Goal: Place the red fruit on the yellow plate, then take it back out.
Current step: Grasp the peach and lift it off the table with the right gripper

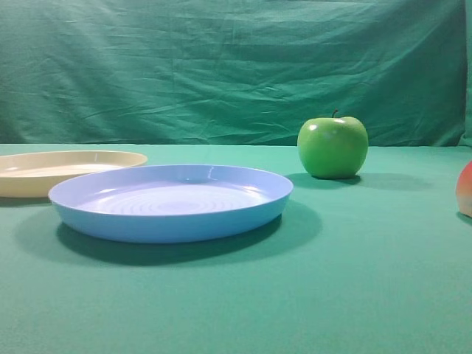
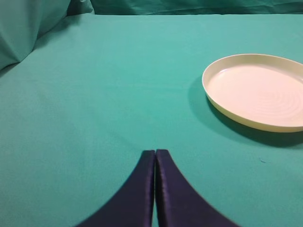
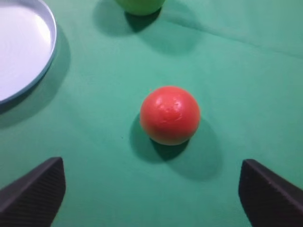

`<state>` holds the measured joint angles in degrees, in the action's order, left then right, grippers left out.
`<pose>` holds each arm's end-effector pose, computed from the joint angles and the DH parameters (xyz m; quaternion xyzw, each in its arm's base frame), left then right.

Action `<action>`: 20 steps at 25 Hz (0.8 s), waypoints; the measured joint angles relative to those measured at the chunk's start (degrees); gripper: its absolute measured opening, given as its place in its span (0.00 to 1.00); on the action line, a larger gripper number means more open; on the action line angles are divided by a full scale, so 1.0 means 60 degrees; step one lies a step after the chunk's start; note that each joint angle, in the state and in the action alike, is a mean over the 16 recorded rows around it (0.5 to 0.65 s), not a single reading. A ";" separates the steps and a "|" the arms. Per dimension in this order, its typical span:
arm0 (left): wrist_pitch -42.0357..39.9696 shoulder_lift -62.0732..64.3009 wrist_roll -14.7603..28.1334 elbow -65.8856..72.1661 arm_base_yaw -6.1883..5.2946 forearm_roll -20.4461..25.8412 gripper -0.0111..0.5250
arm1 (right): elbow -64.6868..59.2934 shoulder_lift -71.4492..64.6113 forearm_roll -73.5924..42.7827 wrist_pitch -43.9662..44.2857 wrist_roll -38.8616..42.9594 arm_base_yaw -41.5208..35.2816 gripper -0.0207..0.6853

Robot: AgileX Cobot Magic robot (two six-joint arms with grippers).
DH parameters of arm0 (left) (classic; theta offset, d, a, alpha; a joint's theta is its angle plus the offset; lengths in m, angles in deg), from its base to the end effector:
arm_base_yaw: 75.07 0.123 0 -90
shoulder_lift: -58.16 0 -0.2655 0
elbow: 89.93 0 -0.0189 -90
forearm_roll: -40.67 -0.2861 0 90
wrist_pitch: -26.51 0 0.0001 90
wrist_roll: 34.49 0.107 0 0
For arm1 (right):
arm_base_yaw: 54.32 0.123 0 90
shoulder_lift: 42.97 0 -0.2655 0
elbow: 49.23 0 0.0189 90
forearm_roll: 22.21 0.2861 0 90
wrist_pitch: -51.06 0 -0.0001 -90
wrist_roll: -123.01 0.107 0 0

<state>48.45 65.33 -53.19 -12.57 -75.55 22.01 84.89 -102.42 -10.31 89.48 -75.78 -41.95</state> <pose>0.1221 0.0118 0.1739 -0.0420 0.7939 0.0382 0.6054 0.2017 0.0583 0.2093 -0.1988 0.9259 0.0690 0.3138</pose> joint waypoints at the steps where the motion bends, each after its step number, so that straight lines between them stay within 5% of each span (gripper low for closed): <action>1: 0.0000 0.0000 0.0000 0.0000 0.0000 0.0000 0.02 | 0.0031 -0.0335 0.0001 -0.0128 -0.0028 0.0088 0.98; 20: 0.0000 0.0000 0.0000 0.0000 0.0000 0.0000 0.02 | 0.1486 -0.6427 0.0006 -0.2163 -0.0092 0.0358 0.98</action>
<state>48.45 65.33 -53.19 -12.57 -75.55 22.01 93.81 -140.98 -10.28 76.50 -76.34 -39.80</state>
